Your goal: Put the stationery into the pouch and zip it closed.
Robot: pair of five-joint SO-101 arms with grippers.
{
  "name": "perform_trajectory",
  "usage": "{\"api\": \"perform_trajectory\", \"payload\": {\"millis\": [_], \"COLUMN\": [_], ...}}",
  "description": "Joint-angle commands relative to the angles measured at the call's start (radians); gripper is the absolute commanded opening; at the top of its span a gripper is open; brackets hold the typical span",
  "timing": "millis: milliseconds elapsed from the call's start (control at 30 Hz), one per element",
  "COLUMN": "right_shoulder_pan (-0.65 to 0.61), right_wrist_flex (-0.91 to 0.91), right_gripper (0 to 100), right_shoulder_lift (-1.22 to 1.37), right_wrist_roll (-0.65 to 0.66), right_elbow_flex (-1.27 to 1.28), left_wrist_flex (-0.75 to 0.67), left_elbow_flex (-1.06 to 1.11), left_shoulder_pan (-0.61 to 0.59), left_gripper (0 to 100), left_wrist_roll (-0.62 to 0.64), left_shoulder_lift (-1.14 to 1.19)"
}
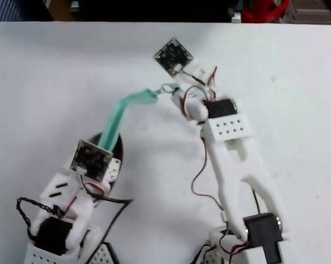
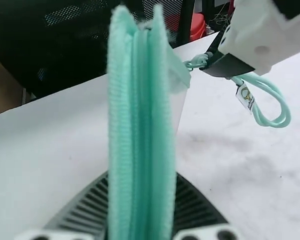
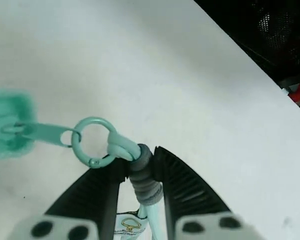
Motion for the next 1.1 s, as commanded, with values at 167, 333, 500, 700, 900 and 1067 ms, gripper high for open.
{"api": "perform_trajectory", "payload": {"millis": [167, 333, 500, 700, 900, 1067], "right_shoulder_pan": [0.209, 0.206, 0.199, 0.047, -0.15, -0.248], "right_wrist_flex": [-0.025, 0.036, 0.294, 0.547, 0.615, 0.673], "right_gripper": [1.8, 4.6, 36.4, 24.8, 16.1, 15.9], "right_shoulder_lift": [0.096, 0.101, -0.102, -0.355, -0.498, -0.512], "right_wrist_roll": [0.064, 0.031, -0.18, 0.055, 0.005, -0.264], "right_elbow_flex": [-0.005, -0.035, -0.195, -0.304, -0.324, -0.456], "left_wrist_flex": [0.012, 0.005, 0.003, 0.005, 0.006, 0.006], "left_elbow_flex": [-0.04, -0.035, -0.034, -0.034, -0.032, -0.032], "left_shoulder_pan": [-0.039, -0.038, -0.031, -0.031, -0.03, -0.03], "left_gripper": [2, 2, 2, 2, 2, 2], "left_wrist_roll": [0.018, 0.018, 0.018, 0.015, 0.011, 0.011], "left_shoulder_lift": [-0.016, -0.016, -0.016, -0.016, -0.016, -0.016]}}
